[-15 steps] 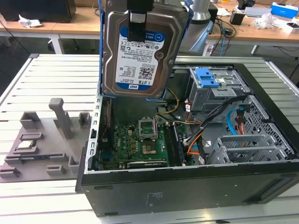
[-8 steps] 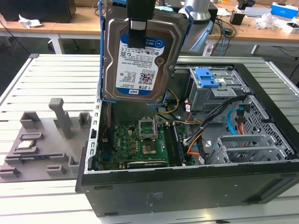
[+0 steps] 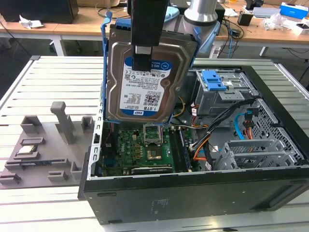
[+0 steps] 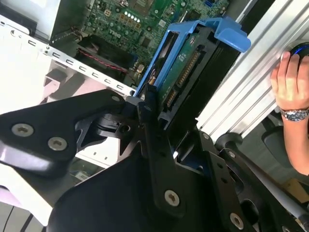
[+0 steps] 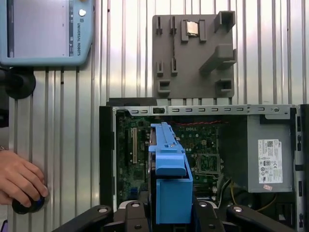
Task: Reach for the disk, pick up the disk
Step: 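Pick up the disk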
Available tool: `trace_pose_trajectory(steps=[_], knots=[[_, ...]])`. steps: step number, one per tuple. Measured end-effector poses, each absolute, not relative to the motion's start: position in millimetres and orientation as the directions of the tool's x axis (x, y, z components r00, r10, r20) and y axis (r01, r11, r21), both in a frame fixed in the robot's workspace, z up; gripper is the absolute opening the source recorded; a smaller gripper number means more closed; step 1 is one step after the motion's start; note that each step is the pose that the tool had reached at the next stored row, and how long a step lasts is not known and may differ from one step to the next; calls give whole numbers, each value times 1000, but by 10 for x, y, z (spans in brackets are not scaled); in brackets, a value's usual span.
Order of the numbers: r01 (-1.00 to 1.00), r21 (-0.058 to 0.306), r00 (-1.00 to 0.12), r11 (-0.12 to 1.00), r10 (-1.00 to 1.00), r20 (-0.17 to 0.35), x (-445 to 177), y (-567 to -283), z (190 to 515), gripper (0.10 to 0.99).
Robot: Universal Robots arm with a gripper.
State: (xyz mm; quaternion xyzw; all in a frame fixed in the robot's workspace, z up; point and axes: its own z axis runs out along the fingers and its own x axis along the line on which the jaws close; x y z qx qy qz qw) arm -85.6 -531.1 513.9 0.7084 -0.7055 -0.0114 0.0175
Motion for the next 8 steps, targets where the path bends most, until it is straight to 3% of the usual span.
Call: trace_pose_trajectory(steps=[8], knots=[[-999, 41, 4, -4, -1000, 9, -849, -5476, 4979, 365]])
